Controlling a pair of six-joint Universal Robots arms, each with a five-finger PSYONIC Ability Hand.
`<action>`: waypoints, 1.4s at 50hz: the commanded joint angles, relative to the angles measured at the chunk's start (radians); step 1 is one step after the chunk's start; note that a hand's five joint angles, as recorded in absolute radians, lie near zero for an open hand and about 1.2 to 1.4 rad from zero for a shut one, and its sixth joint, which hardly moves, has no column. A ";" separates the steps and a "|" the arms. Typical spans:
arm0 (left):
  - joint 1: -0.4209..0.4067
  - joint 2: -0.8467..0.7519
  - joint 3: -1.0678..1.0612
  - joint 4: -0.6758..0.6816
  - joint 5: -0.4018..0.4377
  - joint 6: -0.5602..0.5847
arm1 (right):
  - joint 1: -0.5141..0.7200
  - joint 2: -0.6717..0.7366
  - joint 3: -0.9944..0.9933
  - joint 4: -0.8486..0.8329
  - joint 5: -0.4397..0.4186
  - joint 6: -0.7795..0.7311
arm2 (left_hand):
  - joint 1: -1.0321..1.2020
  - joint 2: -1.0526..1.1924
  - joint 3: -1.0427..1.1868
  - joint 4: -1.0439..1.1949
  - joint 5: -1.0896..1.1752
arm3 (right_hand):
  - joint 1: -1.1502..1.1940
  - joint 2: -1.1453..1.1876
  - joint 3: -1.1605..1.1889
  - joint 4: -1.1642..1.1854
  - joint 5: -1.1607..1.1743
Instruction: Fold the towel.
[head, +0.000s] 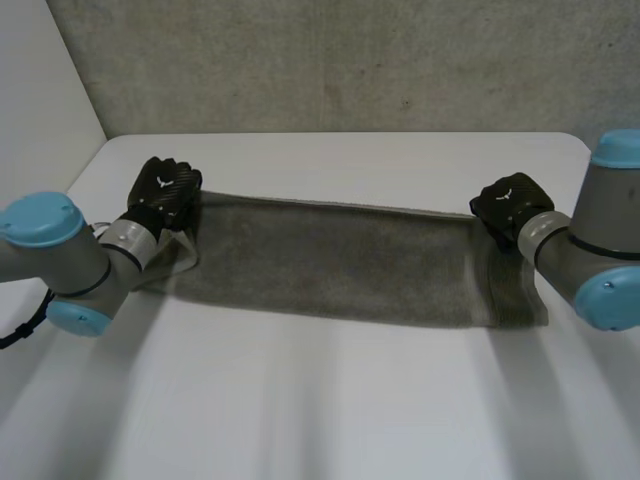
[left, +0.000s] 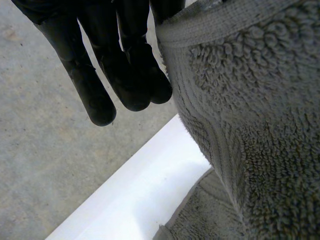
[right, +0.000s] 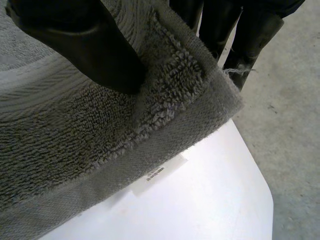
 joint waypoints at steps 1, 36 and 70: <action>0.000 -0.094 0.110 -0.007 0.001 0.001 | 0.025 0.097 -0.079 -0.048 0.065 -0.002 | 0.067 -0.012 -0.003 -0.016 0.045 | 0.065 0.058 0.054 0.055 0.038; 0.032 -0.182 0.356 -0.028 0.057 0.001 | 0.062 0.016 -0.071 -0.045 0.134 0.094 | -0.685 -0.764 -0.755 -0.768 -0.706 | -1.156 -1.163 -1.168 -1.167 -1.184; 0.130 -0.181 0.495 -0.680 0.225 -0.257 | 0.047 -0.066 0.140 -0.076 0.079 0.096 | -1.102 -1.181 -1.172 -1.185 -1.124 | -1.156 -1.163 -1.168 -1.167 -1.184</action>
